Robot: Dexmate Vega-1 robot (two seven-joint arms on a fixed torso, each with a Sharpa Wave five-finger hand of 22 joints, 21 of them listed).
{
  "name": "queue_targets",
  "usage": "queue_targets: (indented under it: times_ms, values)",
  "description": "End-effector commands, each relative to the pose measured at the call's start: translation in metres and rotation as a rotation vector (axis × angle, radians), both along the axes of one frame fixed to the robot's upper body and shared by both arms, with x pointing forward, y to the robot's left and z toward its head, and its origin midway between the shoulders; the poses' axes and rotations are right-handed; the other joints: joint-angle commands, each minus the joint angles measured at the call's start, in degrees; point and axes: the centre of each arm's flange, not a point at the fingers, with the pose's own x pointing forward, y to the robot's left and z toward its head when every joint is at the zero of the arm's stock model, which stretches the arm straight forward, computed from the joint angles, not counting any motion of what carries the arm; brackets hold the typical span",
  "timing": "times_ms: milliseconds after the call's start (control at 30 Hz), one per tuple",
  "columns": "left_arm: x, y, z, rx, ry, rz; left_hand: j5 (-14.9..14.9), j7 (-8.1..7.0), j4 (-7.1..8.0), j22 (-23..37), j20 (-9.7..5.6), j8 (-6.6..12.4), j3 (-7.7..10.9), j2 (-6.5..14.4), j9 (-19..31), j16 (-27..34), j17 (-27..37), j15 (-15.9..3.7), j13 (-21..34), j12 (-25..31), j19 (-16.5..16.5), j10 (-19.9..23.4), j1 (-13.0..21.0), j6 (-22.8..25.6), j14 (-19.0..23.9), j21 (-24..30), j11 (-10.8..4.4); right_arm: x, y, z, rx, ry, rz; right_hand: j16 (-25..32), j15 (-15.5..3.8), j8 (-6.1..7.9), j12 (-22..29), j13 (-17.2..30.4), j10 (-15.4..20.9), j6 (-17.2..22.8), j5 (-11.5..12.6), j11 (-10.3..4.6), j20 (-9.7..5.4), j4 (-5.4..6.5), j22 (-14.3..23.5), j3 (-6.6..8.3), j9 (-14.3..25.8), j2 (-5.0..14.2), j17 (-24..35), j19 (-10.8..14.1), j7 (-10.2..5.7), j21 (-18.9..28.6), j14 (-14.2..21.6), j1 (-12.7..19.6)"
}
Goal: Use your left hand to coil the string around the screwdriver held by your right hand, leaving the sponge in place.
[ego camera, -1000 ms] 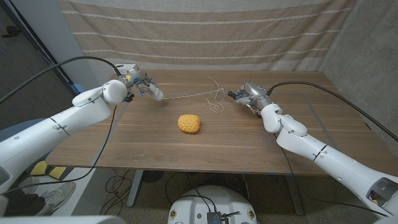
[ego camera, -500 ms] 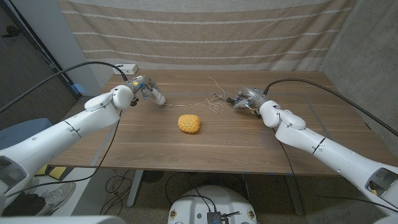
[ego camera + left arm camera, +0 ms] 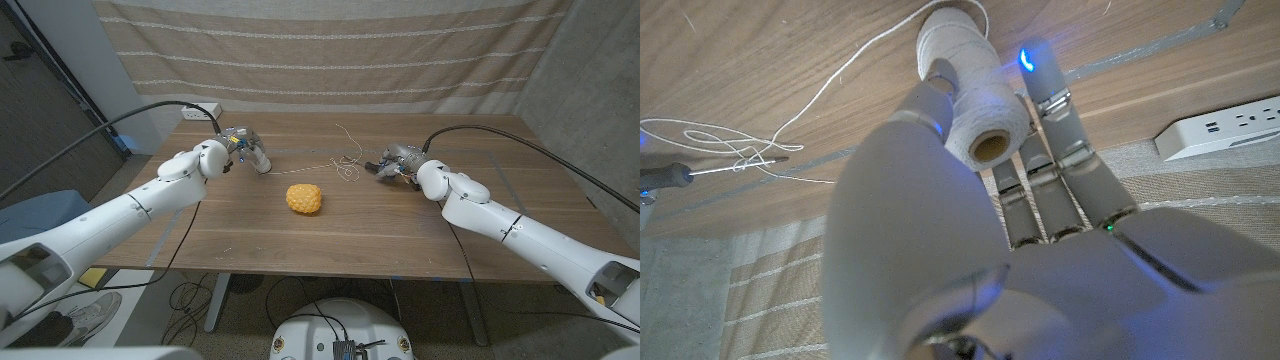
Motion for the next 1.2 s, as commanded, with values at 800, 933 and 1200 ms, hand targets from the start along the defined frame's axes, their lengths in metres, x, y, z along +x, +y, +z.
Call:
queue_targets:
  times_ms: [800,933,1200]
  values:
    - [-0.037,0.005,0.021,-0.064,-0.175,-0.102,1.4,-7.39,8.88,0.4,11.34,-6.32,-15.20,6.1,-10.3,-5.8,-6.2,-0.10,-4.2,-10.8,-44.9,-37.6,-25.0,-43.2,-45.0,-23.6,-0.15,-0.009,-0.014,0.006,0.112,-0.107,0.065,-10.0,6.77,1.84,-5.8,-4.1,-41.0,-35.7,6.1,2.82,8.78,8.19,0.0,-12.68,-0.1,-3.63,-13.6,-17.5,-1.48,-11.1,-37.8,-18.1]
    - [-0.045,0.012,0.021,-0.178,-0.221,-0.195,1.2,-7.85,9.80,0.5,11.38,-6.36,-15.61,6.7,-10.4,-5.6,-6.4,0.22,-4.8,-10.7,-45.4,-38.2,-26.8,-44.3,-45.5,-24.2,-0.02,-0.014,-0.018,0.010,0.195,-0.159,0.115,-9.9,6.92,1.97,-5.6,-4.2,-40.8,-35.2,6.3,3.26,9.19,8.74,-0.1,-12.75,-0.1,-2.97,-13.8,-17.7,-1.52,-11.3,-37.7,-18.9]
    - [-0.056,0.019,0.021,-0.333,-0.265,-0.345,0.9,-9.51,11.90,0.6,11.08,-6.51,-16.69,7.8,-10.7,-6.0,-7.1,0.07,-6.5,-11.0,-46.1,-41.8,-31.2,-47.5,-48.5,-25.6,-0.11,-0.020,-0.024,0.018,0.314,-0.208,0.188,-10.3,7.80,1.65,-6.0,-4.7,-41.7,-35.7,6.4,3.69,8.42,10.72,-0.2,-13.38,-0.1,-1.37,-14.6,-18.6,-1.19,-12.6,-39.1,-22.1]
